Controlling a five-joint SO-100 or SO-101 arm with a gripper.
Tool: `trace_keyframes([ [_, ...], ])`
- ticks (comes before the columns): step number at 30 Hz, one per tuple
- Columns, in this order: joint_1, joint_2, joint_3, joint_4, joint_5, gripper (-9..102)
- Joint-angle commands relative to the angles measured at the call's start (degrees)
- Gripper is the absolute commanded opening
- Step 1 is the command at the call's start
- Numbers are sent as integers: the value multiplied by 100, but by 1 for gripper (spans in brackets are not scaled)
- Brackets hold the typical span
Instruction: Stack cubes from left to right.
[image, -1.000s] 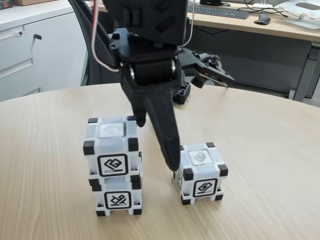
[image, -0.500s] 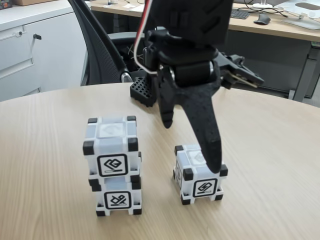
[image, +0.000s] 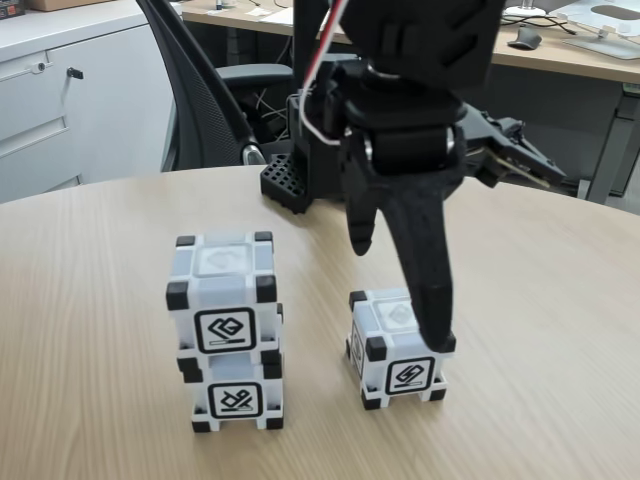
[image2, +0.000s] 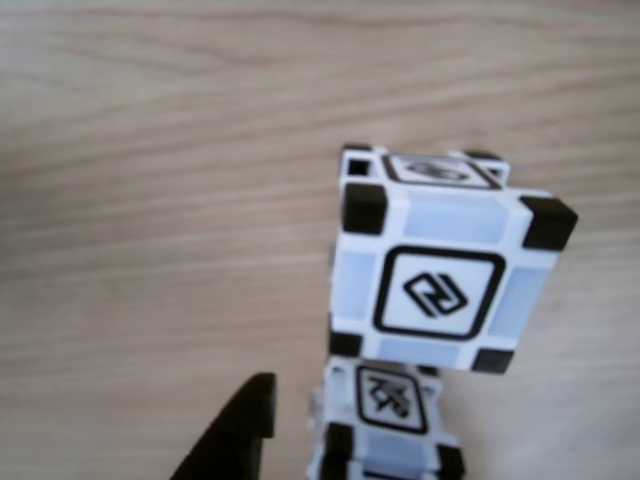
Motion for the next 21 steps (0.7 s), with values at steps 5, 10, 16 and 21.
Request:
trace_keyframes([
  [5, -9, -290, -70, -53, 229, 53],
  [10, -114, -431, -105, -62, 211, 53],
  [16, -413, -958, -132, -62, 343, 52],
  [21, -413, -1230, -316, -70, 316, 50],
])
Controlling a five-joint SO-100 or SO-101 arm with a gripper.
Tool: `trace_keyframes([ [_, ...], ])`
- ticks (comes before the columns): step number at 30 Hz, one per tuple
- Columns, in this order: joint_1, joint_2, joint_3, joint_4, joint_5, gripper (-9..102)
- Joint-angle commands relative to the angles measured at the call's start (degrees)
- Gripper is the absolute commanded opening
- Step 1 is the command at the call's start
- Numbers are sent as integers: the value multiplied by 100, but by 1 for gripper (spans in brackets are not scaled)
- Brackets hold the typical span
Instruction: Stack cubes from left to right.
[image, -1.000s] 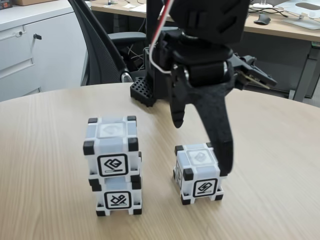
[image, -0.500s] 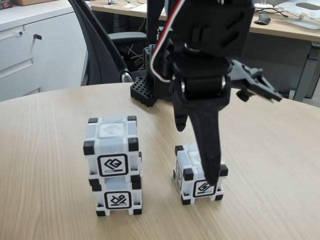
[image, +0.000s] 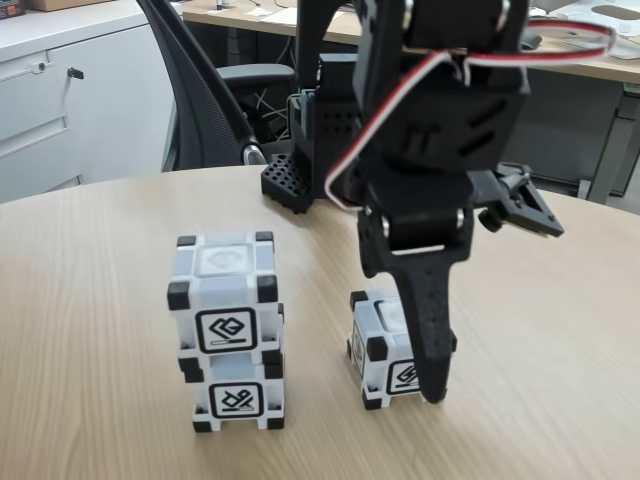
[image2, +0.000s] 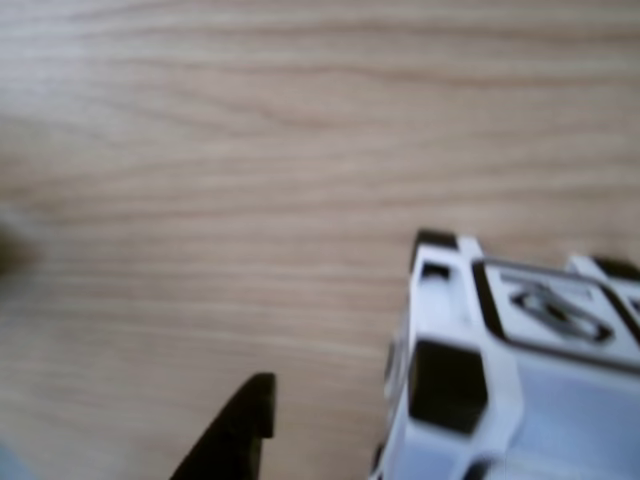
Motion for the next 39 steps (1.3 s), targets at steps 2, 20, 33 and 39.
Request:
trace_keyframes([
  [2, 0, -105, -369, -44, -18, 49],
  [20, 105, -325, -448, -44, -70, 49],
  [33, 114, -334, -510, -53, -149, 39],
  [39, 114, -448, -729, -53, -229, 26],
])
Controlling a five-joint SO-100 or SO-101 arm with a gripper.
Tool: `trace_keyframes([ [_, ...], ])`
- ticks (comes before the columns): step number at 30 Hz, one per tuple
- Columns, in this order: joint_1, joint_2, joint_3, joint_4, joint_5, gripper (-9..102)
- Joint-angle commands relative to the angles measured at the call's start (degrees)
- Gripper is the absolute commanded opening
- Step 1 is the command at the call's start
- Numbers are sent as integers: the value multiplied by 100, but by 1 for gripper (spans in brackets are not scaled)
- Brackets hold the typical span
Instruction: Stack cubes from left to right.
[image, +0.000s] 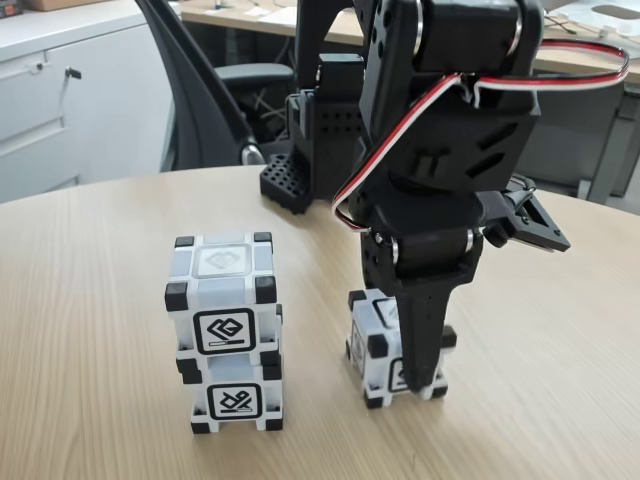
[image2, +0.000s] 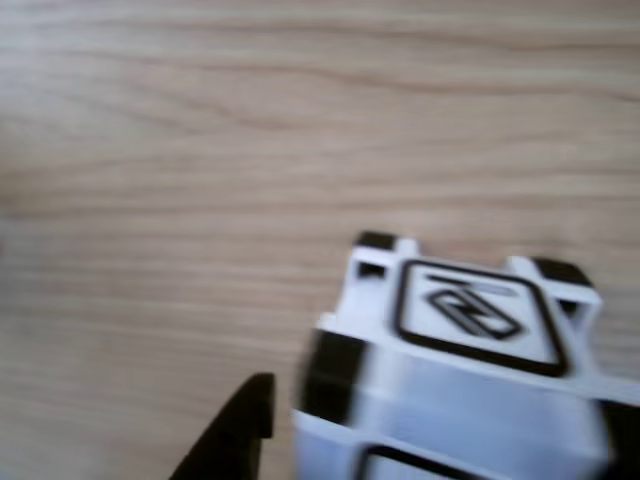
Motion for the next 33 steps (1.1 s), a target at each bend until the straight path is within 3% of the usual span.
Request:
trace_keyframes([
  [1, 62, -167, -299, 18, -26, 25],
  [13, 62, -527, -483, 18, -211, 0],
  [25, 35, -378, -483, 79, -255, 0],
  [33, -44, 1011, -483, 114, -35, 0],
])
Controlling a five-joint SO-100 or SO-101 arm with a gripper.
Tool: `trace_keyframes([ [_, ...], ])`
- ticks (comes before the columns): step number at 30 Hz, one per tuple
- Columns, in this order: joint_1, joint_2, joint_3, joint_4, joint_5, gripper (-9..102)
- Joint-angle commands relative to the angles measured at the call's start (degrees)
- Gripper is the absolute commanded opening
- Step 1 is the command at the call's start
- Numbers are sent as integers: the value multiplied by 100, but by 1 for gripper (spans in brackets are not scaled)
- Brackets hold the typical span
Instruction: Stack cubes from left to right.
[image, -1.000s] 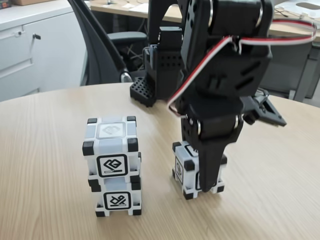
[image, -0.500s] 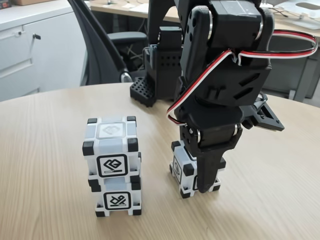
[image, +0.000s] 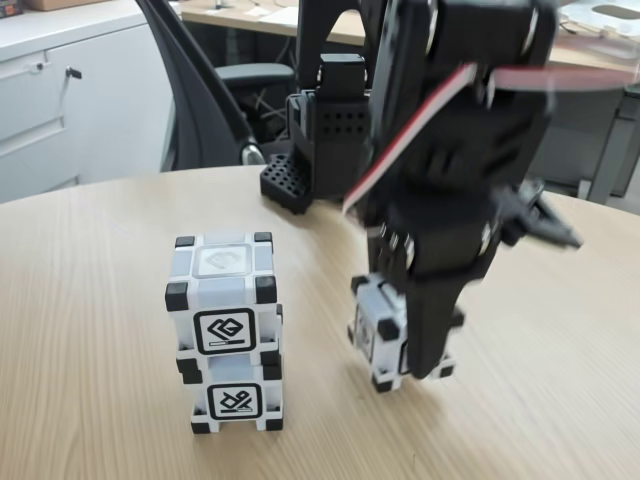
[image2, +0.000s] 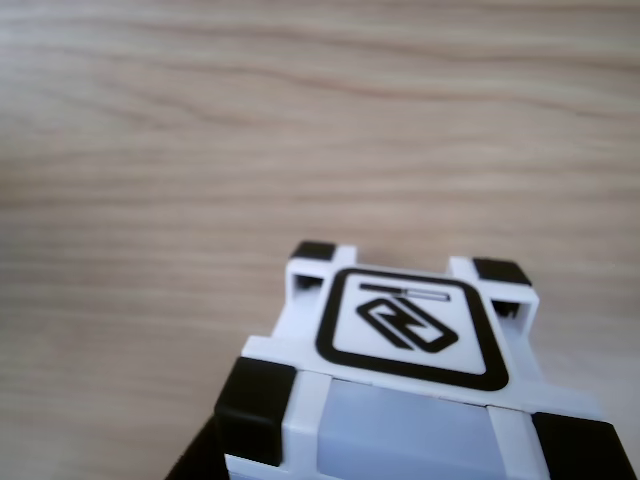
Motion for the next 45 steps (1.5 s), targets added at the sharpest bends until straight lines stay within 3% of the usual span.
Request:
trace_keyframes([
  [1, 18, 826, -158, 62, 53, 0],
  [30, 141, 3138, -97, 88, -281, 0],
  [45, 1371, 3129, -141, 79, -844, 0],
])
